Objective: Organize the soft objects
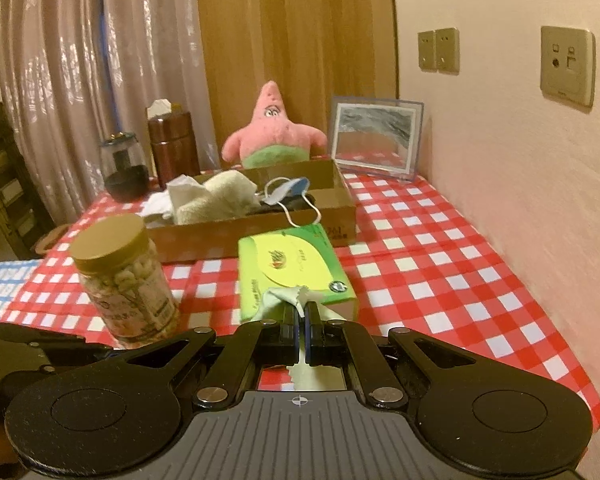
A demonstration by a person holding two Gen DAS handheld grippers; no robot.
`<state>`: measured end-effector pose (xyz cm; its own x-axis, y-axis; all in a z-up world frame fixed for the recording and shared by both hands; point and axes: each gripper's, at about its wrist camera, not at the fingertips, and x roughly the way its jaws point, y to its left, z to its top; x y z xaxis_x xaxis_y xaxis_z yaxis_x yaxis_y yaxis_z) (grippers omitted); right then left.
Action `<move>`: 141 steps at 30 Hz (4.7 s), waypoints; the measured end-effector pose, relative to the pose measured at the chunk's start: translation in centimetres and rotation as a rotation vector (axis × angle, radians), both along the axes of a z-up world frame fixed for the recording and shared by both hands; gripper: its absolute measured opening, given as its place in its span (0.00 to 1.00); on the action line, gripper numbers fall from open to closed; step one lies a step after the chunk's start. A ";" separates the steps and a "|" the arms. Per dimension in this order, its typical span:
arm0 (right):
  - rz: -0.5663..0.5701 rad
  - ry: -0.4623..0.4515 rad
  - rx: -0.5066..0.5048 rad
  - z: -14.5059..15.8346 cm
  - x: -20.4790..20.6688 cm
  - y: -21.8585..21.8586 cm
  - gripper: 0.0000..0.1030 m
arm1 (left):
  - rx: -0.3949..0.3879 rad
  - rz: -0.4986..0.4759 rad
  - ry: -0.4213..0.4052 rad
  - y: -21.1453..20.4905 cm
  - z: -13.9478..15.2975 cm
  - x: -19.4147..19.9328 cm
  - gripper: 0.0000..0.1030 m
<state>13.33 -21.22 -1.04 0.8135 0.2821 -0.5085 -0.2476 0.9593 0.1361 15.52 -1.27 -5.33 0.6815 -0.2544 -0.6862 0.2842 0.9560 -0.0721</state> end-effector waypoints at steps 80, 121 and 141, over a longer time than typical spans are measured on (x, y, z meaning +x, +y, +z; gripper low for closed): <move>0.310 0.116 -0.019 3.3 31.5 7.0 0.03 | -0.048 0.045 0.066 9.7 8.4 28.3 0.05; 0.283 0.214 -0.096 1.6 33.2 7.6 0.53 | -0.050 0.033 0.188 15.8 8.9 30.5 0.52; 0.289 0.213 -0.105 -0.2 33.2 9.0 0.53 | -0.239 0.213 0.303 21.8 0.0 30.3 0.43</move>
